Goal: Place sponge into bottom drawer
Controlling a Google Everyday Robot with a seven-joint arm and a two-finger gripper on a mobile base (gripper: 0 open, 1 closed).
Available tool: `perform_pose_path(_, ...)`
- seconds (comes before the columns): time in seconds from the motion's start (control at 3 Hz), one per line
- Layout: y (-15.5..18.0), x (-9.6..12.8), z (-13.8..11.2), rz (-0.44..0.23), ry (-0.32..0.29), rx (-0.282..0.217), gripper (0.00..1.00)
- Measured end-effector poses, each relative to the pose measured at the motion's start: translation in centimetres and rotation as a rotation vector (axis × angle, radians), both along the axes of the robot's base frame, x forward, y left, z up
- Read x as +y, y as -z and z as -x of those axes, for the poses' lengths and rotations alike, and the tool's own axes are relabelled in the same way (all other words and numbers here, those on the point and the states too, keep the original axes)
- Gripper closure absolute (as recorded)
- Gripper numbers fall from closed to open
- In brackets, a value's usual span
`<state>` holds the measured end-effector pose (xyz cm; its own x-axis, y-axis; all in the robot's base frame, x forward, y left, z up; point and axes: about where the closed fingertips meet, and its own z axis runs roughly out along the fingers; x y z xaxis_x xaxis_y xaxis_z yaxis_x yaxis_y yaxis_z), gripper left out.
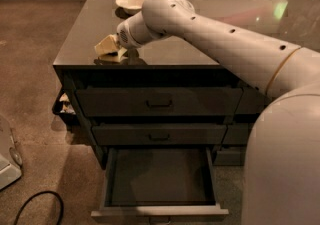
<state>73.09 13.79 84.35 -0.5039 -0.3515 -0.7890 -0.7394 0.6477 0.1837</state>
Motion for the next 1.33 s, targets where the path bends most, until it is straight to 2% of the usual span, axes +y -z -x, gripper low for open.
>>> perform_pose_path(0.33,-1.9,-1.1,3.1,-0.016,-0.044,-0.021,1.00)
perform_pose_path(0.67,-4.9,-5.6,7.5,-0.035,-0.118,-0.064,1.00)
perform_pose_path(1.0,-6.6,-10.7,12.3,-0.020,-0.185,-0.102,1.00)
perform_pose_path(1.33,-4.6,-14.8,16.2,0.010,-0.252,-0.096,1.00)
